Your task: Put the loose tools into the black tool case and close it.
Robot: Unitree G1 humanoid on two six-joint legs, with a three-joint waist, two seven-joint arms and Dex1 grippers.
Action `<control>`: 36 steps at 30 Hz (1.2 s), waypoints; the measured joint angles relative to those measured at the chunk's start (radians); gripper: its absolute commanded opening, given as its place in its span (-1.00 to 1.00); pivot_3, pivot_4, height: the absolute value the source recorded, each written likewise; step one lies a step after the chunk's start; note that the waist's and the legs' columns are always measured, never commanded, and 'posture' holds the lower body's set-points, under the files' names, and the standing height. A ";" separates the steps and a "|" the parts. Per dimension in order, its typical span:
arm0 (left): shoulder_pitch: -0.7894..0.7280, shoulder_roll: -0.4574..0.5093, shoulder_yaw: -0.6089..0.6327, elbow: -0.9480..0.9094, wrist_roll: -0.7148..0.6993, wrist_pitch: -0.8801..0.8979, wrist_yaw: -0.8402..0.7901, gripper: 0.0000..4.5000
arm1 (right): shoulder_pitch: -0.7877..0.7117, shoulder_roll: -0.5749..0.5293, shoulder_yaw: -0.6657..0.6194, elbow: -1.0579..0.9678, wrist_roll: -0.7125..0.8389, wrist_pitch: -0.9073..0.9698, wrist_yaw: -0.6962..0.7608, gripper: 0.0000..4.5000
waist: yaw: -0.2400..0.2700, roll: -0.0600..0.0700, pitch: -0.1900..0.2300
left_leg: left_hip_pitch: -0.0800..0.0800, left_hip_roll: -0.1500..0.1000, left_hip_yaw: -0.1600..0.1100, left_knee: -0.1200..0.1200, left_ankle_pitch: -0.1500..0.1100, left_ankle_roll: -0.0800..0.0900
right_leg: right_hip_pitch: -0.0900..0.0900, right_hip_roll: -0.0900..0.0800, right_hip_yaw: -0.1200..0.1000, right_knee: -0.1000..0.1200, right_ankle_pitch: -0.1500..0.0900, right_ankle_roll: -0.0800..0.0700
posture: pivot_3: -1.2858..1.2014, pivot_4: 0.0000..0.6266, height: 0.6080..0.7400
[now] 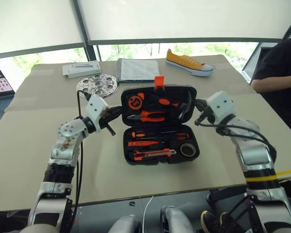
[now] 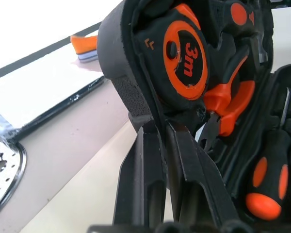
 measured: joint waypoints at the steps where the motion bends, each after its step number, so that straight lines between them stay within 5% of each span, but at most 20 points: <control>1: 0.014 0.002 -0.001 -0.014 0.000 -0.004 0.002 -1.00 | 0.020 -0.003 -0.005 -0.014 0.003 -0.009 0.002 -0.99 | 0.002 0.000 0.000 | 0.000 0.000 0.000 0.000 0.000 0.000 | 0.000 0.000 0.000 0.000 0.000 0.000 | 0.03 -0.52 1.00; 5: 0.086 0.007 -0.003 -0.099 -0.002 0.018 0.012 -1.00 | 0.125 -0.030 -0.032 -0.103 0.019 -0.026 0.031 -0.99 | 0.006 0.000 0.000 | 0.001 0.000 0.000 -0.001 0.000 0.000 | 0.001 0.001 0.001 0.000 0.000 0.000 | 0.03 -0.52 1.00; 6: 0.108 0.009 -0.003 -0.124 -0.006 0.040 0.017 -0.84 | 0.155 -0.033 -0.041 -0.127 0.040 -0.016 0.046 -0.66 | 0.007 0.000 0.000 | 0.001 0.001 0.000 -0.001 0.000 0.000 | 0.000 0.001 0.001 0.000 0.000 0.000 | 0.03 -0.52 1.00; 10: 0.183 0.037 0.000 -0.224 -0.049 0.140 0.014 -0.27 | 0.239 -0.063 -0.077 -0.228 0.135 0.092 0.109 -0.14 | 0.008 0.001 0.000 | 0.000 0.001 0.000 -0.001 0.000 0.000 | -0.001 0.001 0.002 0.000 0.000 0.000 | 0.03 -0.52 1.00; 13: 0.222 0.097 0.040 -0.324 -0.122 0.249 0.003 0.24 | 0.263 -0.130 -0.174 -0.325 0.292 0.274 0.162 -0.10 | 0.012 0.001 0.000 | -0.001 0.001 0.000 -0.002 0.000 0.000 | -0.001 0.001 0.002 -0.001 0.000 0.000 | 0.03 -0.52 1.00; 18: 0.355 0.321 0.173 -0.453 -0.317 0.491 -0.137 0.24 | 0.415 -0.304 -0.406 -0.459 0.538 0.466 0.335 -0.10 | 0.019 0.001 0.000 | 0.004 0.002 0.000 -0.011 0.000 0.001 | 0.001 0.002 0.002 -0.004 -0.001 -0.001 | 0.03 -0.52 1.00; 25: 0.442 0.541 0.154 -0.312 -0.326 0.537 -0.383 0.24 | 0.736 -0.366 -0.442 -0.581 0.586 0.487 0.526 -0.10 | 0.026 0.002 0.001 | 0.016 0.002 0.000 -0.016 -0.002 -0.003 | 0.014 0.002 0.001 -0.007 -0.003 -0.001 | 0.03 -0.52 1.00; 30: 0.084 0.400 -0.001 -0.016 -0.179 0.382 -0.362 -0.20 | 0.759 -0.384 -0.414 -0.635 0.554 0.446 0.545 -0.53 | 0.056 -0.002 0.001 | 0.016 0.002 0.001 -0.013 -0.005 -0.007 | 0.018 0.000 0.000 -0.009 -0.001 0.004 | 0.03 -0.52 1.00; 33: -0.104 0.298 -0.103 0.157 -0.083 0.253 -0.372 -0.74 | 0.735 -0.391 -0.339 -0.638 0.483 0.398 0.523 -1.00 | 0.053 -0.004 0.001 | 0.015 0.000 0.001 -0.011 -0.005 -0.007 | 0.015 0.000 0.000 -0.008 0.000 0.003 | 0.03 -0.52 1.00; 34: -0.141 0.275 -0.132 0.201 -0.057 0.212 -0.377 -0.92 | 0.729 -0.392 -0.313 -0.634 0.459 0.383 0.518 -1.00 | 0.049 -0.004 0.001 | 0.014 0.001 0.002 -0.012 -0.005 -0.007 | 0.014 0.000 0.001 -0.008 0.000 0.003 | 0.03 -0.52 1.00; 36: -0.251 0.193 -0.193 0.361 0.020 0.101 -0.375 -0.98 | 0.693 -0.397 -0.229 -0.610 0.391 0.341 0.505 -1.00 | 0.043 -0.005 0.001 | 0.013 0.000 0.002 -0.011 -0.004 -0.004 | 0.013 -0.001 -0.001 -0.009 0.000 0.003 | 0.03 -0.52 1.00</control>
